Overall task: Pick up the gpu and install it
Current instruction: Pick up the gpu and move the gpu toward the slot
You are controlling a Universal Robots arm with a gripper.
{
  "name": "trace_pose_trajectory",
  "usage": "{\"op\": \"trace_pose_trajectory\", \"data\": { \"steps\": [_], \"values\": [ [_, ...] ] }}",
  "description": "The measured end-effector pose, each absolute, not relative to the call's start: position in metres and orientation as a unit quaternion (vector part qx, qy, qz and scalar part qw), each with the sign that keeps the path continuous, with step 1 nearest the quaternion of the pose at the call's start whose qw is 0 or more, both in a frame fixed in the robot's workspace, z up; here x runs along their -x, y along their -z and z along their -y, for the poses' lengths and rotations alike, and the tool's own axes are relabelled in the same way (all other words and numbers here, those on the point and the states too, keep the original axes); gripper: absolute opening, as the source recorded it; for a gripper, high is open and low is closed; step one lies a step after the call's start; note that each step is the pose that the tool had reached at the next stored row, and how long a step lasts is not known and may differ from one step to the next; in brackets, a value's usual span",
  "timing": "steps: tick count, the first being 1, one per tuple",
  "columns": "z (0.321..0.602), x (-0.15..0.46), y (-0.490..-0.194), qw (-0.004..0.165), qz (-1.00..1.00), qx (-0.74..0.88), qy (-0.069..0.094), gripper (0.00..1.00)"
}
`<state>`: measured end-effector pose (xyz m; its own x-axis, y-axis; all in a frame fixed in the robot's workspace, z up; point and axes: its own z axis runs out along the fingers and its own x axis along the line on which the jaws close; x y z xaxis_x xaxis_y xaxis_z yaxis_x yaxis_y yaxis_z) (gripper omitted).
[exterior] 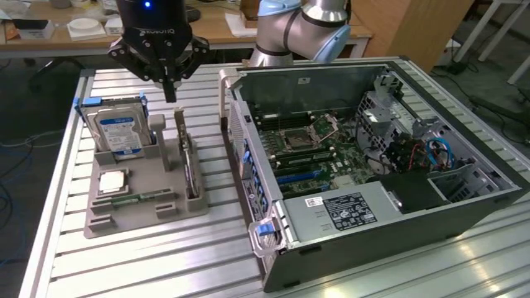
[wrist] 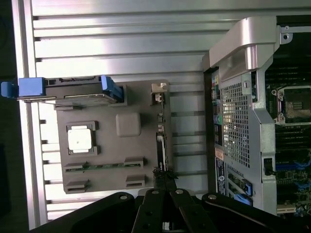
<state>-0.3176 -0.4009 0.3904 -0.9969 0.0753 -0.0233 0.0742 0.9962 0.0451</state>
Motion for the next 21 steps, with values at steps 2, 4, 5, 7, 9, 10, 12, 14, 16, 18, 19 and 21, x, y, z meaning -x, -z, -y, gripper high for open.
{"op": "trace_pose_trajectory", "data": {
  "steps": [2,4,5,7,9,10,12,14,16,18,19,21],
  "values": [
    [0.4009,0.3176,-0.3904,0.012,-0.999,-0.037,-0.022,0.1],
    [0.4009,0.3176,-0.3904,0.012,-0.999,-0.037,-0.022,0.1],
    [0.4009,0.3176,-0.3904,0.012,-0.999,-0.037,-0.022,0.1],
    [0.4009,0.3176,-0.3904,0.012,-0.999,-0.037,-0.022,0.11],
    [0.4009,0.3176,-0.3904,0.012,-0.999,-0.037,-0.022,0.16],
    [0.4009,0.3177,-0.3904,0.013,-0.999,-0.037,-0.022,0.16],
    [0.4013,0.3177,-0.3904,0.012,-0.999,-0.037,-0.022,0.29],
    [0.4026,0.3177,-0.3904,0.012,-0.999,-0.037,-0.022,0.35],
    [0.4042,0.3182,-0.3903,0.012,-0.999,-0.035,-0.022,0.47],
    [0.4043,0.3182,-0.3898,0.012,-0.999,-0.027,-0.021,0.53],
    [0.4043,0.3182,-0.3888,0.011,-0.999,-0.023,-0.02,0.53],
    [0.4043,0.3182,-0.3853,0.011,-1.0,-0.017,-0.02,0.59]
  ]
}}
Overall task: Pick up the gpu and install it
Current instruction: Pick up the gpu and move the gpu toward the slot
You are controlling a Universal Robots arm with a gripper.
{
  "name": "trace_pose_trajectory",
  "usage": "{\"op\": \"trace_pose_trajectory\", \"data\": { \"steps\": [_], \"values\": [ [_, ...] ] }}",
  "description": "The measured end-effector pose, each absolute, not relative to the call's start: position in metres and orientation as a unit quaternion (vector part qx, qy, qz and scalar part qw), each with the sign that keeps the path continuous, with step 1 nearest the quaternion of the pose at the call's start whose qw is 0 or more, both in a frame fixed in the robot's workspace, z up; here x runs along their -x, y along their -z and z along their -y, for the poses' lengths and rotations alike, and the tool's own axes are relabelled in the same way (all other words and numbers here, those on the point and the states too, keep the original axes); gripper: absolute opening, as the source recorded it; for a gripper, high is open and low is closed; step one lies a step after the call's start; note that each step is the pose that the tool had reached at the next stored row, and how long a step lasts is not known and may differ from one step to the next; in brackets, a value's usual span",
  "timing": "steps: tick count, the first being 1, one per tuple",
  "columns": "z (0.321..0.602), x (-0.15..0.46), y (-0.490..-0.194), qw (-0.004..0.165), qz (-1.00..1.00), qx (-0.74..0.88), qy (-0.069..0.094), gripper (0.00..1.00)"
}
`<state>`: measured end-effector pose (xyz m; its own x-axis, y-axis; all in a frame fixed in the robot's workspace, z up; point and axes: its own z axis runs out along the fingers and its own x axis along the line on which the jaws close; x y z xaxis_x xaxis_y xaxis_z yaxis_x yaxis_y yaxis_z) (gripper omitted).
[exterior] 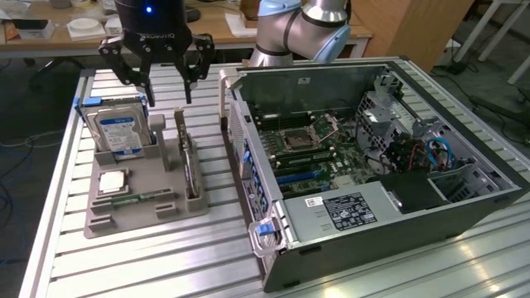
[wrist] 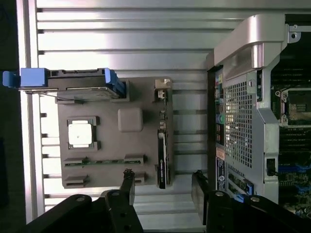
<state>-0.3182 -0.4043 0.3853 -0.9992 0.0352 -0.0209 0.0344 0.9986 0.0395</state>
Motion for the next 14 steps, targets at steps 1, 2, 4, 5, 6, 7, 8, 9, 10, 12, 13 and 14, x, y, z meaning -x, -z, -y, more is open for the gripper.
{"op": "trace_pose_trajectory", "data": {
  "steps": [1,2,4,5,6,7,8,9,10,12,13,14],
  "values": [
    [0.404,0.318,-0.383,0.01,-1.0,-0.017,-0.02,0.59],
    [0.404,0.318,-0.382,0.01,-1.0,-0.016,-0.02,0.59],
    [0.404,0.318,-0.378,0.008,-1.0,-0.011,-0.02,0.59],
    [0.404,0.318,-0.376,0.008,-1.0,-0.005,-0.02,0.59],
    [0.404,0.318,-0.375,0.007,-1.0,0.002,-0.02,0.59],
    [0.404,0.318,-0.373,0.006,-1.0,0.009,-0.02,0.59],
    [0.404,0.318,-0.372,0.004,-1.0,0.014,-0.02,0.59],
    [0.404,0.318,-0.371,0.003,-1.0,0.015,-0.019,0.59],
    [0.404,0.318,-0.37,0.003,-1.0,0.015,-0.018,0.59],
    [0.404,0.318,-0.366,0.002,-1.0,0.015,-0.018,0.59],
    [0.404,0.318,-0.364,0.001,-1.0,0.015,-0.018,0.59],
    [0.404,0.318,-0.362,0.001,-1.0,0.015,-0.018,0.59]
  ]
}}
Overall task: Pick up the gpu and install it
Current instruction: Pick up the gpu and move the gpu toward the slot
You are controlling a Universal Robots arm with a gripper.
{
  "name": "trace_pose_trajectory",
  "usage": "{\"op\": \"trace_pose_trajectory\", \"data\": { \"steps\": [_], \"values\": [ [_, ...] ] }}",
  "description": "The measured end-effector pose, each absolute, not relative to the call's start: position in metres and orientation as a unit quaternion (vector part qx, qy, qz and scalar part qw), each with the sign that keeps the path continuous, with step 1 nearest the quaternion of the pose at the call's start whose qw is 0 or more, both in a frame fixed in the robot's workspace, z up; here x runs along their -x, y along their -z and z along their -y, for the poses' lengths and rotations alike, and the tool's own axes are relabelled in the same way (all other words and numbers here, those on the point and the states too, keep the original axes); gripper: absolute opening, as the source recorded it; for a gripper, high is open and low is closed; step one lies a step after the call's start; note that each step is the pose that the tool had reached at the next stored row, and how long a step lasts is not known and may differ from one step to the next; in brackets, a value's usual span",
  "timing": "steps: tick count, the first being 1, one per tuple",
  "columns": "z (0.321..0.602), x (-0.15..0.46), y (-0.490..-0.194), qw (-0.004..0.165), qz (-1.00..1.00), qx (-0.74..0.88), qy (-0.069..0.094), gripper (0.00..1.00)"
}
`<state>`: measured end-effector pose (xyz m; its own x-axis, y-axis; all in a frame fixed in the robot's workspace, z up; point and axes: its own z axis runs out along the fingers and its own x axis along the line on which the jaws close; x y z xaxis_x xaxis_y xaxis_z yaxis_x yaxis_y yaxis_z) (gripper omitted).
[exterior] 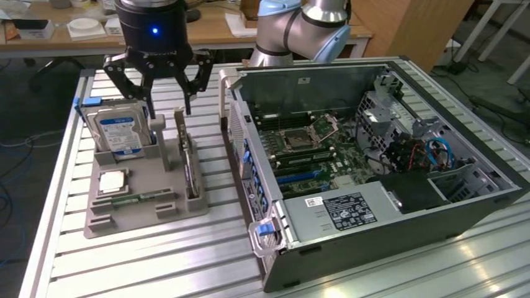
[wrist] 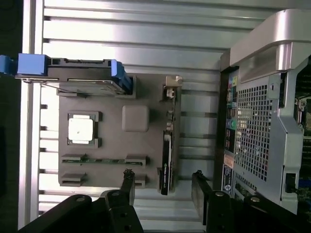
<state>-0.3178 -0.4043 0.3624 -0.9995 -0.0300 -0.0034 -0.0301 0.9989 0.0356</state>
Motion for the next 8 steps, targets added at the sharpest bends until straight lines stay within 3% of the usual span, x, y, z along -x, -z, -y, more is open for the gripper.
{"op": "trace_pose_trajectory", "data": {
  "steps": [8],
  "values": [
    [0.407,0.318,-0.348,0.002,-1.0,0.003,-0.018,0.59]
  ]
}}
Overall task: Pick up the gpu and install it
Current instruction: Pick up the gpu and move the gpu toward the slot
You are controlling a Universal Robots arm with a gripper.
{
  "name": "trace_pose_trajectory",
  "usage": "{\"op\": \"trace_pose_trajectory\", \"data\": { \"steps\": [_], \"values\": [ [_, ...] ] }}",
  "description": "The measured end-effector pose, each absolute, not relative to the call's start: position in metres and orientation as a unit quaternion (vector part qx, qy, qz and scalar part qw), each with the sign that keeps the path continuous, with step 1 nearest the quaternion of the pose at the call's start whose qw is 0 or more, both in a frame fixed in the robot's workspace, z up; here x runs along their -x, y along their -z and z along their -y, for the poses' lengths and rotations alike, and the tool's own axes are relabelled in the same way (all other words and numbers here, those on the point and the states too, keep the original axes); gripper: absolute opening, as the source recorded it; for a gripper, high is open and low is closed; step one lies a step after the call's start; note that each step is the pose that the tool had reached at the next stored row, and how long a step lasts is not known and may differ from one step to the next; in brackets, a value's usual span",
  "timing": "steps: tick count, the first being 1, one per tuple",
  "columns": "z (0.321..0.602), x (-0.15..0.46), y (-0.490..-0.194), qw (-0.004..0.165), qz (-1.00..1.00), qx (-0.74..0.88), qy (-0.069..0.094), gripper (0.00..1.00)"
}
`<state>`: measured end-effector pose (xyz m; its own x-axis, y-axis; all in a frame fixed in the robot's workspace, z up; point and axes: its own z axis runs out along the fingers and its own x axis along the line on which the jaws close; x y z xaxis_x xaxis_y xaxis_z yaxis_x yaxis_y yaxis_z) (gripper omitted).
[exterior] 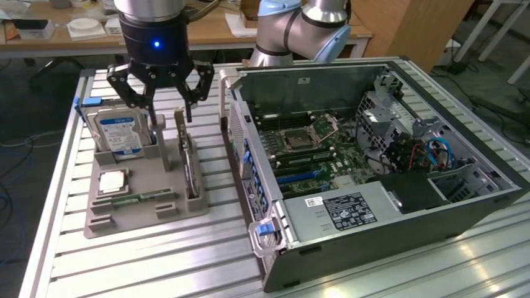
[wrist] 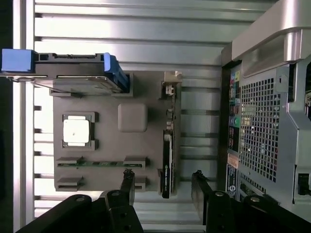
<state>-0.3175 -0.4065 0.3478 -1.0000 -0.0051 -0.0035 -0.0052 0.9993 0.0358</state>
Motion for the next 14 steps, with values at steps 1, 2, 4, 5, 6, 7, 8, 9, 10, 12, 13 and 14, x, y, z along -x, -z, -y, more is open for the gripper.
{"op": "trace_pose_trajectory", "data": {
  "steps": [1,2,4,5,6,7,8,9,10,12,13,14],
  "values": [
    [0.407,0.318,-0.346,0.002,-1.0,0.002,-0.018,0.59],
    [0.408,0.318,-0.344,0.002,-1.0,0.001,-0.018,0.59],
    [0.409,0.318,-0.341,0.002,-1.0,0.001,-0.018,0.59],
    [0.41,0.318,-0.339,0.002,-1.0,0.001,-0.018,0.59],
    [0.41,0.318,-0.337,0.002,-1.0,0.0,-0.018,0.59],
    [0.411,0.318,-0.335,0.002,-1.0,0.001,-0.018,0.59],
    [0.411,0.318,-0.333,0.002,-1.0,0.0,-0.018,0.59],
    [0.411,0.318,-0.332,0.002,-1.0,0.0,-0.018,0.59],
    [0.411,0.318,-0.33,0.002,-1.0,0.0,-0.018,0.59],
    [0.412,0.318,-0.326,0.002,-1.0,0.001,-0.018,0.59],
    [0.412,0.318,-0.324,0.002,-1.0,0.001,-0.018,0.59],
    [0.412,0.317,-0.322,0.002,-1.0,0.001,-0.018,0.59]
  ]
}}
